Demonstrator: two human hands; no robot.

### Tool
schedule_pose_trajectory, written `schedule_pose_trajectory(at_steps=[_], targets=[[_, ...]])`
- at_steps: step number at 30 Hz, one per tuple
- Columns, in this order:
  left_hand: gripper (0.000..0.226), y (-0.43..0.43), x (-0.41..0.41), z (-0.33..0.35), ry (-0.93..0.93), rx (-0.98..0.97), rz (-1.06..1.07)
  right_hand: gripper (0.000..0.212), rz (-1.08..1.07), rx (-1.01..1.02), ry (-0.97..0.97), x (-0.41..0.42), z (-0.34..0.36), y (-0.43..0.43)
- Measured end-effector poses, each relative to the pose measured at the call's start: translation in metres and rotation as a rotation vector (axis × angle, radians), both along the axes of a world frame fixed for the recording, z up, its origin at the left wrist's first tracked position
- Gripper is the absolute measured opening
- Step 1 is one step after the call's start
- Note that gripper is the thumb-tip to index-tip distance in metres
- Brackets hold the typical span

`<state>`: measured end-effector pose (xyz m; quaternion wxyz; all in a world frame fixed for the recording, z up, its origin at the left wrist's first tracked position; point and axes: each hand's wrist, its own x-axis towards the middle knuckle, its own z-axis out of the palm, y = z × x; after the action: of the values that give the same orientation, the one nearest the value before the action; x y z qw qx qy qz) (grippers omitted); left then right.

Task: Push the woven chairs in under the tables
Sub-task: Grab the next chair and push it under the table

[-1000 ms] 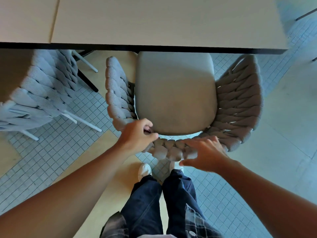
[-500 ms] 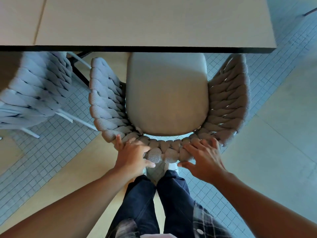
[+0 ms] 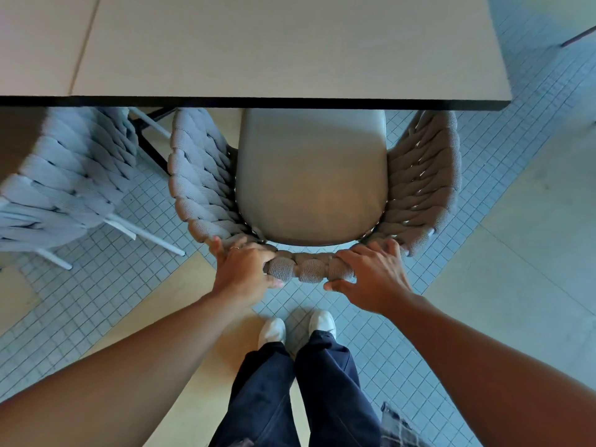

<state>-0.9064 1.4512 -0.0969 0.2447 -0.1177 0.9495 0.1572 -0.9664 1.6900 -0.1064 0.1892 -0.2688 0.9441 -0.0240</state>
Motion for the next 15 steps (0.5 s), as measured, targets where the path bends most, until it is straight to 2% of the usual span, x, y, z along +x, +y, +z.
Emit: schedule_pose_trajectory(at_steps=[4, 8, 12, 15], targets=[[0.049, -0.003, 0.000, 0.000, 0.042, -0.006, -0.030, 0.070, -0.028, 0.025, -0.004, 0.001, 0.004, -0.005], [0.044, -0.008, 0.000, 0.002, 0.124, 0.015, -0.041, 0.060, -0.098, -0.034, 0.011, 0.008, 0.013, -0.009], [0.043, -0.009, -0.006, 0.018, -0.007, 0.190, 0.091, 0.047, -0.206, -0.138, -0.004, 0.015, 0.028, -0.008], [0.038, -0.004, -0.014, 0.037, -0.103, 0.274, 0.112, 0.034, -0.349, -0.261, -0.051, 0.021, 0.042, -0.004]])
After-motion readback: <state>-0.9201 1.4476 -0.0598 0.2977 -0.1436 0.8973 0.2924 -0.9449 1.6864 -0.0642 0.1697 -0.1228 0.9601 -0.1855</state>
